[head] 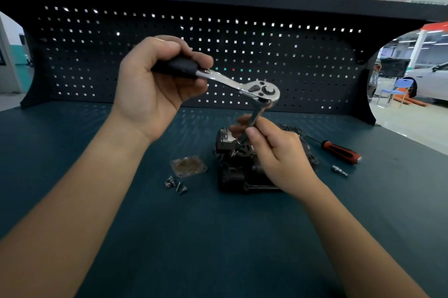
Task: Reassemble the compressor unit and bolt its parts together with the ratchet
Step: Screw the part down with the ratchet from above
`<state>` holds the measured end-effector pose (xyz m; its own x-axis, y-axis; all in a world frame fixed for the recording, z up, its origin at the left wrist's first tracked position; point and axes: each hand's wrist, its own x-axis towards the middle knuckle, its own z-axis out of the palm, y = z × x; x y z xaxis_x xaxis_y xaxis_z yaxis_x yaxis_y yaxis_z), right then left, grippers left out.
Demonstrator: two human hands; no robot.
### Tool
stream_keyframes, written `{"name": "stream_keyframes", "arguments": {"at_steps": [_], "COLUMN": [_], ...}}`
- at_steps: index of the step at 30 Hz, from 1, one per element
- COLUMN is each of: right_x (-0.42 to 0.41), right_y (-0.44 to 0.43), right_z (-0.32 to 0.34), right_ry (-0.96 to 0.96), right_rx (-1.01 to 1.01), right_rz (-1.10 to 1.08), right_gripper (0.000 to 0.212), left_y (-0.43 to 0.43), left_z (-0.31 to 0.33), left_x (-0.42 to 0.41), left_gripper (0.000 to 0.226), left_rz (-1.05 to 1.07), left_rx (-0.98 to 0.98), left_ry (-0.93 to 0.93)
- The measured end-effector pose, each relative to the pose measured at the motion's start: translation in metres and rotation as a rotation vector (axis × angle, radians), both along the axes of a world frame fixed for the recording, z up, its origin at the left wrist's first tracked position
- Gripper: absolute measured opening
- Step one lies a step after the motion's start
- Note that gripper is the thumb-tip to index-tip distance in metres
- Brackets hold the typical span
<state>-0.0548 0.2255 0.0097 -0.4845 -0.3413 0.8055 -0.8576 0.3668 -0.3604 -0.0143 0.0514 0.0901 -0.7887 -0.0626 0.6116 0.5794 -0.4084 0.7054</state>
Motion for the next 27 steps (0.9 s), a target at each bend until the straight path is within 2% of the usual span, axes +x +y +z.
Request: {"name": "stream_keyframes", "arguments": {"at_steps": [3,5,7,8,10,13,14,16,17,18,19,20,21,22,23,25,27], "right_x": [-0.006,-0.011,-0.014,-0.014,-0.012,-0.006,-0.005,-0.006,-0.008,-0.009,-0.011,-0.012,-0.012,-0.012,-0.01,-0.007,-0.004], "right_y": [-0.005,-0.01,-0.013,-0.012,-0.007,-0.004,-0.005,-0.01,-0.013,-0.016,-0.017,-0.017,-0.017,-0.016,-0.014,-0.009,-0.007], "right_z": [-0.001,-0.002,-0.002,-0.002,-0.002,-0.002,-0.002,-0.003,-0.004,-0.005,-0.006,-0.005,-0.005,-0.006,-0.007,-0.005,-0.004], "right_ry": [0.154,0.217,0.226,0.187,0.052,-0.07,-0.048,0.054,0.087,0.111,0.152,0.2,0.231,0.222,0.168,-0.036,-0.189], "right_rx": [-0.074,-0.171,-0.257,-0.278,-0.253,-0.092,-0.073,-0.108,-0.153,-0.2,-0.237,-0.254,-0.255,-0.254,-0.24,-0.162,-0.052], "right_rz": [-0.154,-0.255,-0.273,-0.239,-0.128,0.029,0.042,-0.03,-0.083,-0.131,-0.188,-0.255,-0.298,-0.298,-0.256,-0.081,0.092], "right_gripper": [0.02,0.014,0.008,0.009,0.016,0.026,0.027,0.027,0.024,0.02,0.018,0.022,0.024,0.024,0.027,0.017,0.021], "left_y": [0.004,0.015,0.023,0.024,0.02,0.009,0.006,0.007,0.013,0.02,0.026,0.034,0.041,0.045,0.047,0.021,0.003], "left_z": [-0.006,-0.015,-0.022,-0.024,-0.018,-0.003,-0.003,-0.003,-0.002,-0.002,-0.007,-0.008,-0.01,-0.015,-0.012,-0.026,-0.03], "left_x": [0.013,0.027,0.037,0.037,0.03,0.014,0.012,0.012,0.014,0.018,0.024,0.03,0.037,0.037,0.039,0.028,0.015], "left_gripper": [0.029,0.019,0.015,0.018,0.025,0.04,0.04,0.04,0.045,0.053,0.061,0.063,0.059,0.026,0.052,0.043,0.045], "left_rz": [0.122,0.292,0.465,0.469,0.322,0.141,0.093,0.072,0.119,0.138,0.078,0.065,0.006,0.058,0.151,0.188,0.08], "left_rx": [-0.1,-0.286,-0.506,-0.53,-0.401,-0.206,-0.128,-0.059,-0.126,-0.284,-0.524,-0.656,-0.683,-0.603,-0.525,-0.197,0.025], "left_ry": [0.096,0.248,0.398,0.416,0.286,0.103,0.061,0.098,0.126,0.132,0.147,0.132,0.103,0.165,0.172,0.206,0.176]}}
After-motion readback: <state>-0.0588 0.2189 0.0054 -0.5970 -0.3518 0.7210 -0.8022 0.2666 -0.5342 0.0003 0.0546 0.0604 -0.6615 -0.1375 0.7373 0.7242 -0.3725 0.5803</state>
